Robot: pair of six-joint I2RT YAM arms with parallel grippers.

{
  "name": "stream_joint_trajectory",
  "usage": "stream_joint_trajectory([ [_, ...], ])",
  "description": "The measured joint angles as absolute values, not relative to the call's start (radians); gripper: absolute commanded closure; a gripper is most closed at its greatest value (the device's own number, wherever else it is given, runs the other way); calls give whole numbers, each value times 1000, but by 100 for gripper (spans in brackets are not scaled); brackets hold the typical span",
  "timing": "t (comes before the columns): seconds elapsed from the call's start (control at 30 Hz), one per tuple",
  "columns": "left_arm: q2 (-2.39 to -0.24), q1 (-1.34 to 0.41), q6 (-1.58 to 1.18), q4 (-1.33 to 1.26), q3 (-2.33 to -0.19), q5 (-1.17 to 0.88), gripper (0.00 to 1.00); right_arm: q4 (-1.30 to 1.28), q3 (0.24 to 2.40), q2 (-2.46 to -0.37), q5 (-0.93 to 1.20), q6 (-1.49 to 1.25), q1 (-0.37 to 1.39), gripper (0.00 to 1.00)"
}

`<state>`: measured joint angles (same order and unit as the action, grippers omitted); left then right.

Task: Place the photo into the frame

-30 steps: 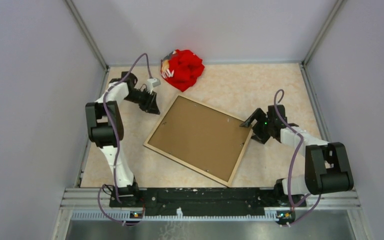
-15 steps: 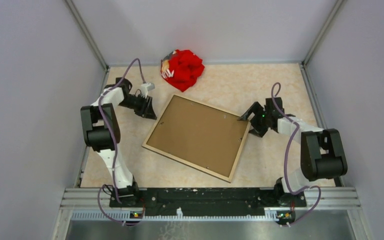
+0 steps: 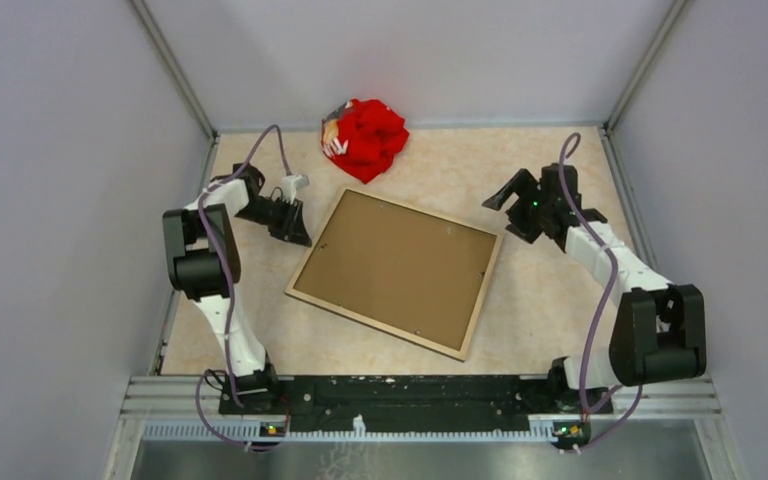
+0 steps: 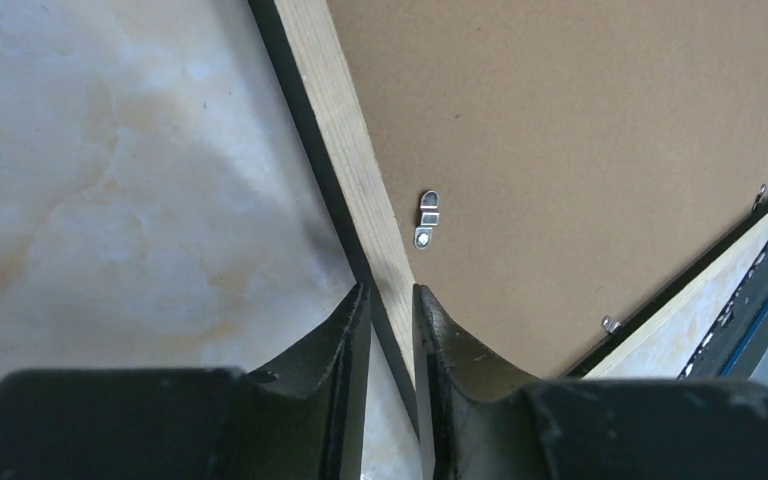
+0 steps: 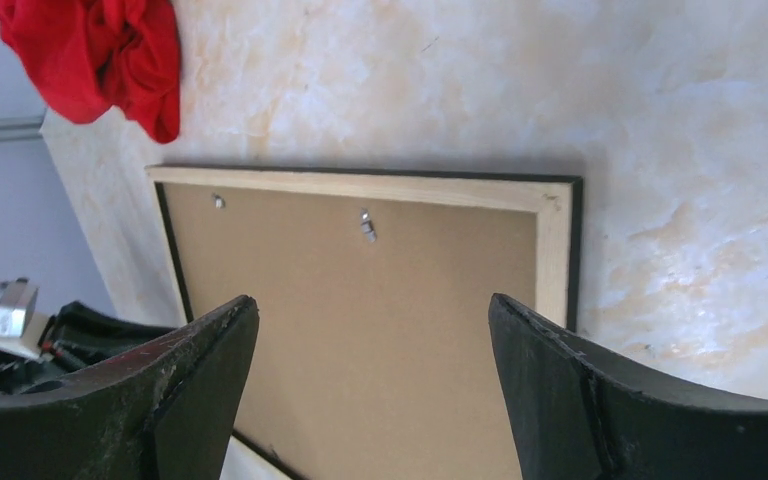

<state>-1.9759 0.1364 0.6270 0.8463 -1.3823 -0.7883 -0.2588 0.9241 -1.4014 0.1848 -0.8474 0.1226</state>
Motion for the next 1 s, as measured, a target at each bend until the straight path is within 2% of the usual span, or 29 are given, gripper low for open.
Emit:
stream_joint_trajectory([
  [0.1,-2003,136,627,848,-1382,-791,76,-252,923,-1380,171,-861,171,16],
  [0.23,-2006,136,630,847,-1377,-801,69,-209,900,-1370,178,-888,260,16],
  [0.33,-2006,136,633,850,-1376,-804,71,-198,876,-1370,176,-915,323,16],
  [0.43,-2006,136,636,855,-1376,-802,79,-186,876,-1376,159,-940,384,16],
  [0.53,-2006,137,643,857,-1376,-796,100,-154,885,-1405,143,-970,458,16],
  [0.8,-2010,139,645,869,-1369,-824,100,-13,939,-1584,145,-1077,591,20],
  [1.0,-2010,137,645,872,-1324,-884,94,35,1091,-1746,144,-1112,663,20],
])
